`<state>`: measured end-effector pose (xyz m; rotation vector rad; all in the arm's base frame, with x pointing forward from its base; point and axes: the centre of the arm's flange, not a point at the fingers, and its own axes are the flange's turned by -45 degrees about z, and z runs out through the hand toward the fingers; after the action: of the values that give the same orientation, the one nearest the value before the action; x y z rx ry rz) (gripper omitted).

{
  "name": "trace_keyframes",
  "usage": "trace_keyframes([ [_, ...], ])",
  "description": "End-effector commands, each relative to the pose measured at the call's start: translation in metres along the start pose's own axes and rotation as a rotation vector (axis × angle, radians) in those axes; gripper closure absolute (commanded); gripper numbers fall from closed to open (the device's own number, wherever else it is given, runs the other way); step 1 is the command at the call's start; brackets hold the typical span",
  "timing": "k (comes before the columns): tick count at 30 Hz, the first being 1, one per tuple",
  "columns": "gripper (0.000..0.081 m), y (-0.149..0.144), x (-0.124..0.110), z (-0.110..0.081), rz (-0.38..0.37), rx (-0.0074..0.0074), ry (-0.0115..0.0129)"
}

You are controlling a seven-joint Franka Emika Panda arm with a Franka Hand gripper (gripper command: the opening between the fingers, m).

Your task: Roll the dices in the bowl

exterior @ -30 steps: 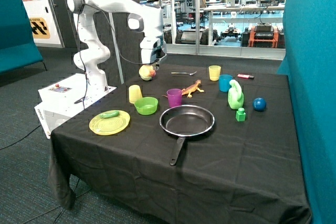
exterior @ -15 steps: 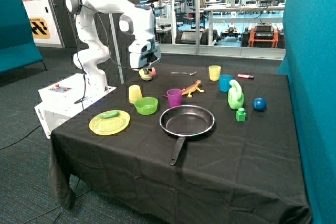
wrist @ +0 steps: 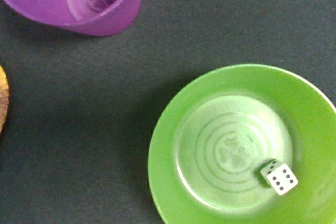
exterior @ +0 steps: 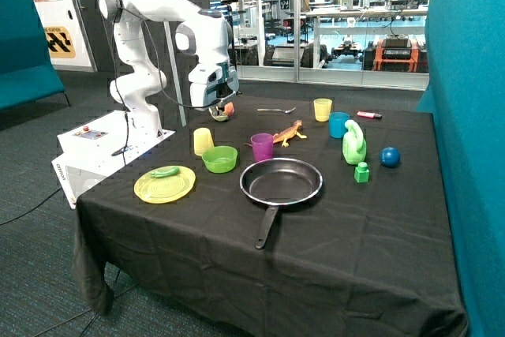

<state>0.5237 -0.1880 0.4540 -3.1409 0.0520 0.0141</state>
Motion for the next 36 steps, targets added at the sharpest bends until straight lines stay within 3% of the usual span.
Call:
trace_keyframes([
  [1,0.0292,-0.007,0.0,0.01,-0.028,-0.0002,0.009],
  [4,0.0154,-0.009,0.0,0.012,-0.027,-0.0002,0.009],
  [11,0.007,-0.008,0.001,0.016,-0.033,-0.0002,0.009],
  [23,0.0064,-0.008,0.007,0.02,-0.025,-0.0002,0.009],
  [28,0.0148,-0.013,0.009,0.022,-0.042,-0.0003,0.009],
  [36,0.0197,-0.028,0.008,0.022,-0.074,-0.0004,0.009],
])
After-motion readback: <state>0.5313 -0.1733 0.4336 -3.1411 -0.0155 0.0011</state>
